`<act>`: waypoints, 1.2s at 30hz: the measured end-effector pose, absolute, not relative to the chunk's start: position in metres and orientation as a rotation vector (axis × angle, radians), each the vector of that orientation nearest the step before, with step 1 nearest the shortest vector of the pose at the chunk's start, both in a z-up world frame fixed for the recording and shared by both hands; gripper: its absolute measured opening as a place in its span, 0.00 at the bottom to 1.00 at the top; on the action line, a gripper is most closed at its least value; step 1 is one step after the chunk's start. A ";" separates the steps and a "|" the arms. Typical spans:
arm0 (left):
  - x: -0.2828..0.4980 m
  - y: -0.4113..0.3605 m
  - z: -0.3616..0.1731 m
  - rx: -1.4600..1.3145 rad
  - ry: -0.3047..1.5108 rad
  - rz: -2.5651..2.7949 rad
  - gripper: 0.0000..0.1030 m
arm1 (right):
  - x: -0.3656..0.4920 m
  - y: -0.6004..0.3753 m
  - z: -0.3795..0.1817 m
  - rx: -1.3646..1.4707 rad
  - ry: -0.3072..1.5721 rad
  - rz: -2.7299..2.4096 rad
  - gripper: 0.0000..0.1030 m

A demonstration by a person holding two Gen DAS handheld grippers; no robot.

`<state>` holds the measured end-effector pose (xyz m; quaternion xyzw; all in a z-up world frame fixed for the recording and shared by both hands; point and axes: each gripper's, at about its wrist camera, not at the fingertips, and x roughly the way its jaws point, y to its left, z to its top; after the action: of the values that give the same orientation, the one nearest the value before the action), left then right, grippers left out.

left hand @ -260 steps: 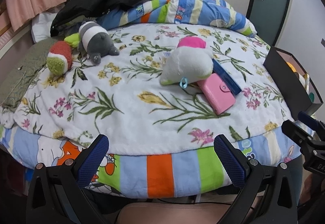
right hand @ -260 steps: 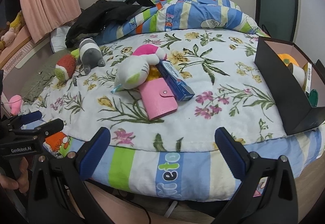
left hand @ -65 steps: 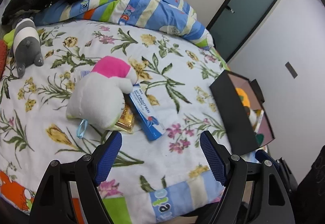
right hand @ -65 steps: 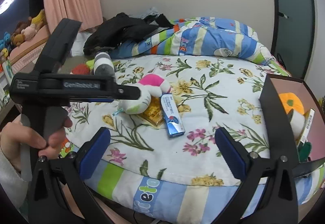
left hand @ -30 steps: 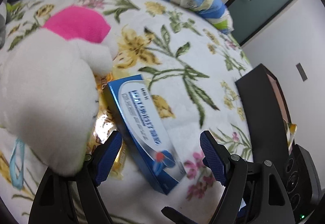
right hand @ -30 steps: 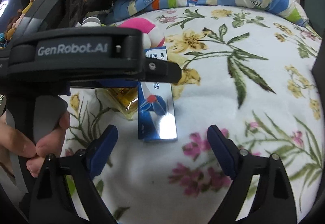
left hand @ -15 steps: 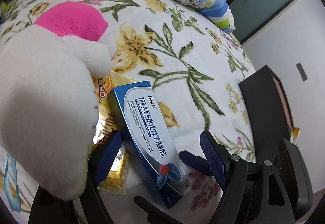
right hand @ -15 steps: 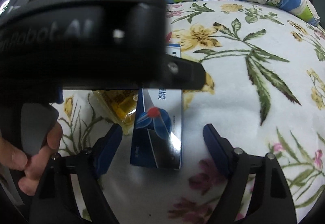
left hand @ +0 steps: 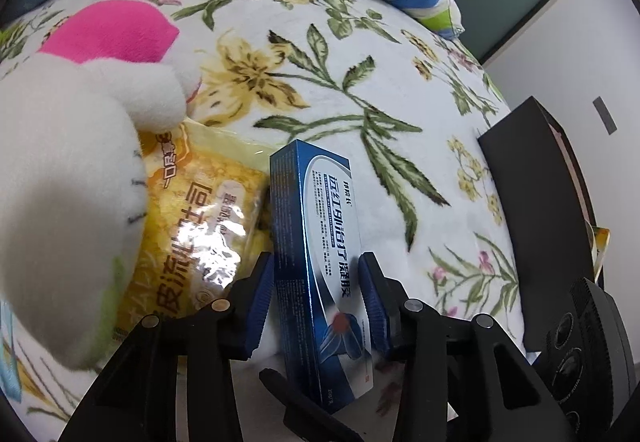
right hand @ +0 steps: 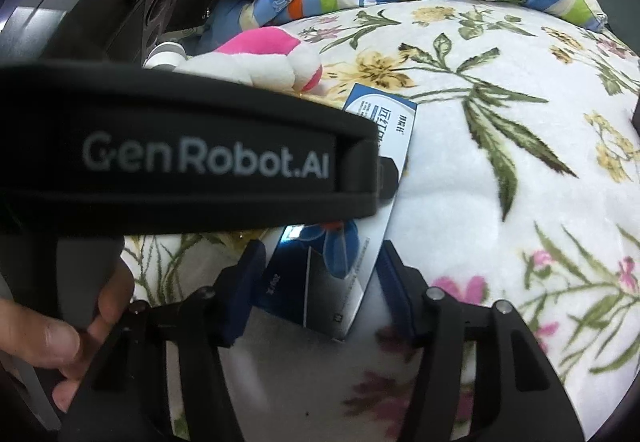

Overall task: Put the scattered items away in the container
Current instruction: 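Grasp the blue-and-white medicine box upright with the left gripper, then carry the medicine box with the left gripper into the dark box and release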

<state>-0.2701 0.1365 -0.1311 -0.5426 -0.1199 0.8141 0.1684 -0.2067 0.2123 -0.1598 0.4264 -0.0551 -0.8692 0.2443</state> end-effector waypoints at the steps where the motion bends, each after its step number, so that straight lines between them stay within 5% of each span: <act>1: -0.268 0.138 -0.128 -1.534 -0.333 2.319 0.42 | -0.205 0.213 -0.157 1.158 -0.153 -2.379 0.56; 20: -0.223 0.196 0.001 -1.249 -0.192 2.378 0.41 | -0.140 0.267 -0.042 0.906 -0.142 -2.557 0.56; 36: -0.181 0.341 0.054 -1.099 -0.079 2.215 0.41 | -0.067 0.395 0.010 0.821 -0.173 -2.808 0.56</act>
<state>-0.1813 0.3405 0.0539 -0.4196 -0.0300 0.8460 0.3276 -0.0666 0.3953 0.0105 0.2785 -0.0586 -0.9528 0.1053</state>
